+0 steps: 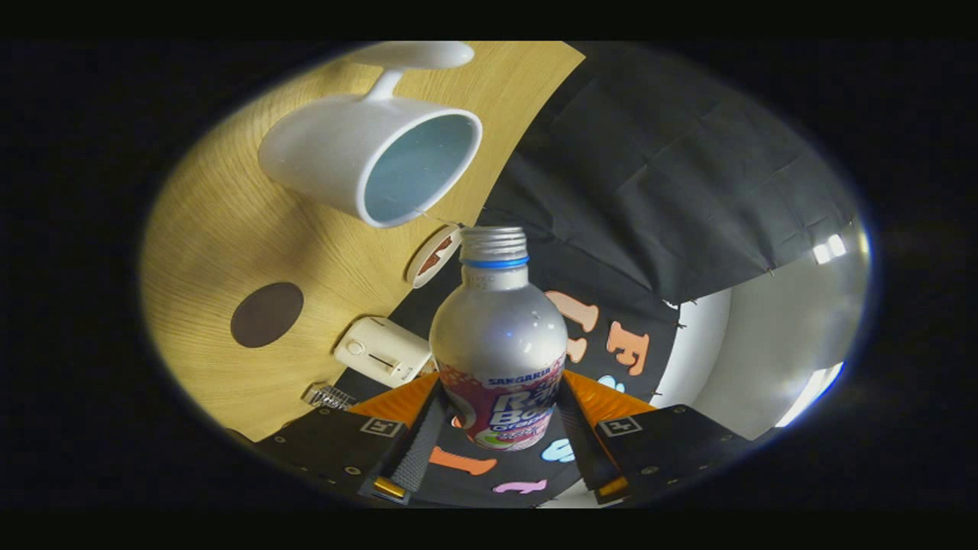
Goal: Take the bottle from table, then pour the juice into the cup, finally place the bottle on the coaster
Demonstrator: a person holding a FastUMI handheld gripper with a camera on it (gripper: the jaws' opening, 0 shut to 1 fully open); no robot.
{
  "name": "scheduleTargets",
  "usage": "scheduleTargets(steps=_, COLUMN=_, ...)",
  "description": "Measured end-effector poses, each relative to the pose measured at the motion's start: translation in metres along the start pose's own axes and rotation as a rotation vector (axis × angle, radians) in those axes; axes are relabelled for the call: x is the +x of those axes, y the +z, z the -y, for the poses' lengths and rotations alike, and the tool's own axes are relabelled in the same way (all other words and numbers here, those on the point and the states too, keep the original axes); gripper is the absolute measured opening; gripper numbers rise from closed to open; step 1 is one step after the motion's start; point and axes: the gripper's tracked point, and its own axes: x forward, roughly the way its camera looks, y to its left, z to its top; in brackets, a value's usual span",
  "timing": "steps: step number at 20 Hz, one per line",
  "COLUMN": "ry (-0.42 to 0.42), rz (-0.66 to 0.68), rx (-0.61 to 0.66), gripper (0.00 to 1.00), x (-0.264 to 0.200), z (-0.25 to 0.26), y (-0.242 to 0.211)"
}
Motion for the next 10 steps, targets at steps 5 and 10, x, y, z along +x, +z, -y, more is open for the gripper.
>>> scheduleTargets(steps=5, ry=0.005, rz=0.021, rx=0.048, gripper=0.77, x=0.001, z=-0.007, y=0.012)
scheduleTargets(steps=10, ry=0.081, rz=-0.018, rx=0.282, gripper=0.77, x=-0.006, z=-0.026, y=0.007)
